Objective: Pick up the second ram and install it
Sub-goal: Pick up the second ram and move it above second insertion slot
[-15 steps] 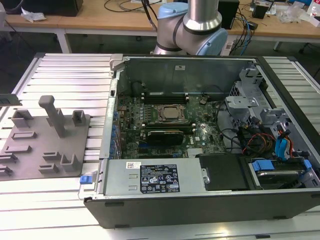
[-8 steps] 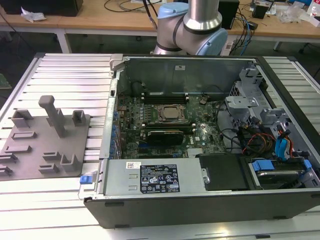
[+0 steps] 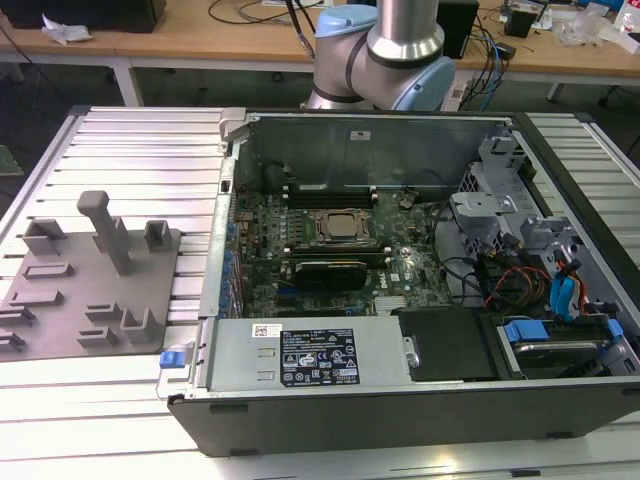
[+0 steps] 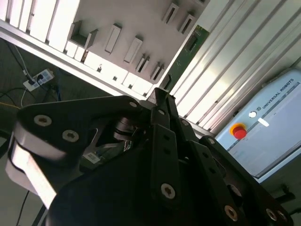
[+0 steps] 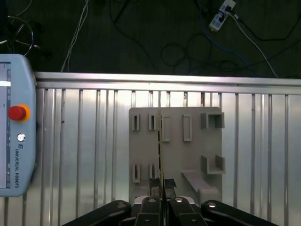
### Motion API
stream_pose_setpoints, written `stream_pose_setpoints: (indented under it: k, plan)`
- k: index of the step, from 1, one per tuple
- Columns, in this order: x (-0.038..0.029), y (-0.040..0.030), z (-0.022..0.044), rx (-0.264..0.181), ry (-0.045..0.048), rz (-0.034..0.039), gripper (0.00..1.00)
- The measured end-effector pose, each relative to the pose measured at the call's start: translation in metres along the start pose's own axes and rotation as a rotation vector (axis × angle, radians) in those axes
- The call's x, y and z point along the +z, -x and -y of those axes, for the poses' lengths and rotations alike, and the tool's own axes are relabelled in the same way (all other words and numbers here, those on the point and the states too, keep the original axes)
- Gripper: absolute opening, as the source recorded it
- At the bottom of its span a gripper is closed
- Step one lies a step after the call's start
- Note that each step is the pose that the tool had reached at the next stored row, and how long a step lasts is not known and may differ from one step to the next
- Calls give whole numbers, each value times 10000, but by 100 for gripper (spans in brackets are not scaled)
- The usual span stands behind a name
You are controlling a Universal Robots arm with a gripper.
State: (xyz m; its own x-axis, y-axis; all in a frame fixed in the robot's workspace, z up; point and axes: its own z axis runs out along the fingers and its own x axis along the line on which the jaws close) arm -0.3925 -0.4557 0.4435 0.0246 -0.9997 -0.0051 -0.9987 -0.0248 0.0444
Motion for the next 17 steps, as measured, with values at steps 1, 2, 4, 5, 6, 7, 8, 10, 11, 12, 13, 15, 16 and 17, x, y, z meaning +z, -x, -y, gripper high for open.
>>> stream_pose_setpoints:
  k: [1,2,4,5,6,7,8,10,11,12,13,15,16,17]
  plan:
    - [-1,-1,23,0,0,0,13]
    - [-2,-1,68,-1,-1,0,13]
    - [-9,4,220,0,0,-1,13]
    - [-11,5,273,0,-1,0,13]
    - [-15,6,339,-1,0,-2,13]
    - [-17,6,411,-1,-1,-1,13]
    - [-19,6,454,0,-2,0,13]
    - [-23,5,532,0,0,-1,13]
    - [-24,5,568,-1,0,-1,13]
    - [-25,4,593,-1,0,0,13]
    - [-27,4,635,-1,1,0,13]
    - [-29,4,683,0,2,0,13]
    - [-31,4,708,0,3,-1,13]
    - [-32,4,729,0,3,-1,13]
